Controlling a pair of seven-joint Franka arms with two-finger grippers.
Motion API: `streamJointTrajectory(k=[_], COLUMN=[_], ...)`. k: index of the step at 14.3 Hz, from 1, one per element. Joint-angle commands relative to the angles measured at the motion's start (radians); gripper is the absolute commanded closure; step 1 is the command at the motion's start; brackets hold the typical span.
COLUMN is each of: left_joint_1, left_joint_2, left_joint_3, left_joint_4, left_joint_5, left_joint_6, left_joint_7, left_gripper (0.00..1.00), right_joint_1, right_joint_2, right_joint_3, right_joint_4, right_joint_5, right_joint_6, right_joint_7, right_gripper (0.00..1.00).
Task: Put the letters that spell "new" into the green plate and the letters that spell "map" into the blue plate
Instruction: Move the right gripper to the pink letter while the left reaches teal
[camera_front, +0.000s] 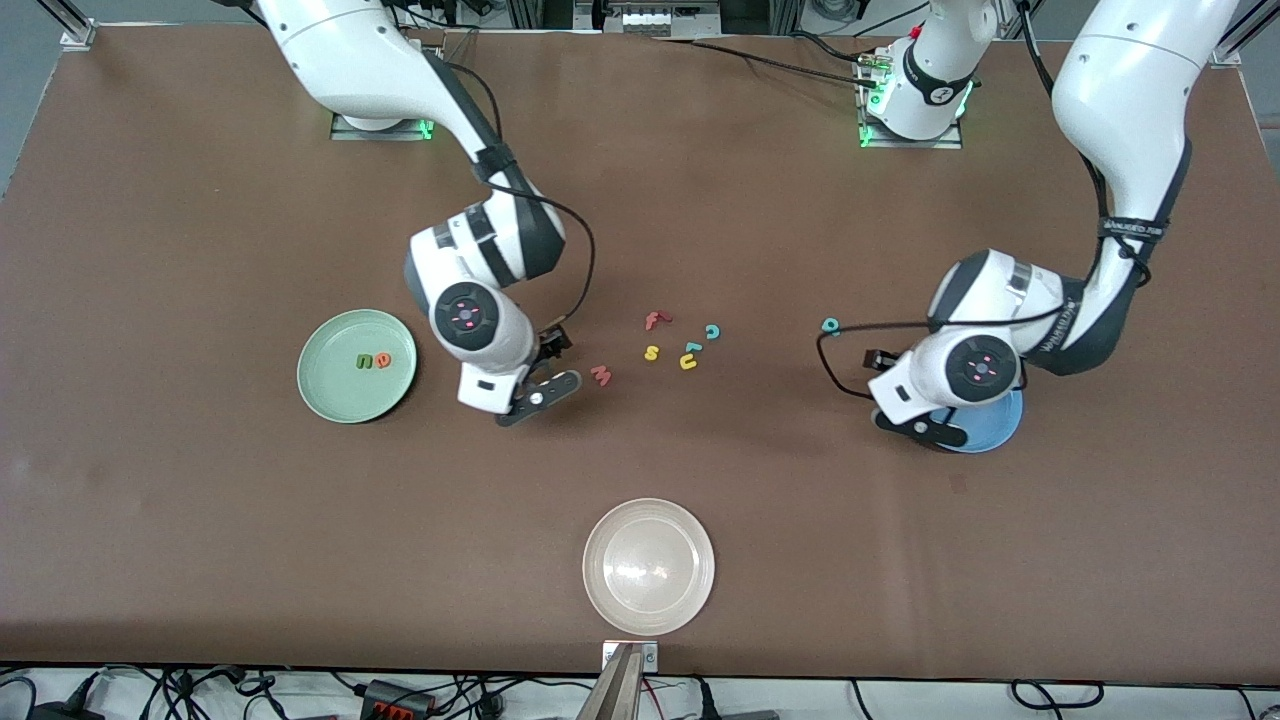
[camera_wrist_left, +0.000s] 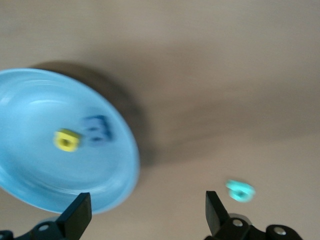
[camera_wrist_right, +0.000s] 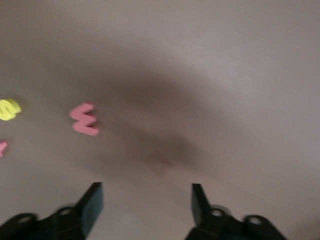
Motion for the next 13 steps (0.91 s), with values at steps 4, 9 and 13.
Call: streamJointTrajectory(k=[4, 9, 13], left_joint_1=[0.037, 0.062, 0.079], left_joint_2=[-0.079, -0.078, -0.041], left_joint_3=[-0.125, -0.119, -0.112], left_joint_4=[-0.210, -0.365, -0.365], left_joint_5=[0.013, 0.050, 0.147], left_joint_6=[0.119, 0.372, 0.405], left_joint_7=[0.021, 0.024, 0.023], left_gripper=[0.00, 0.06, 0.17], right_joint_1=[0.065, 0.096, 0.104], right_joint_2=[0.079, 0.106, 0.135], right_joint_3=[0.000, 0.000, 0.000], right_joint_4=[0.064, 0.064, 0.064], right_joint_5=[0.004, 0.007, 0.005], right_joint_6=[0.066, 0.135, 0.198], right_joint_7=[-0.018, -0.012, -0.012], right_gripper=[0.43, 0.43, 0.43])
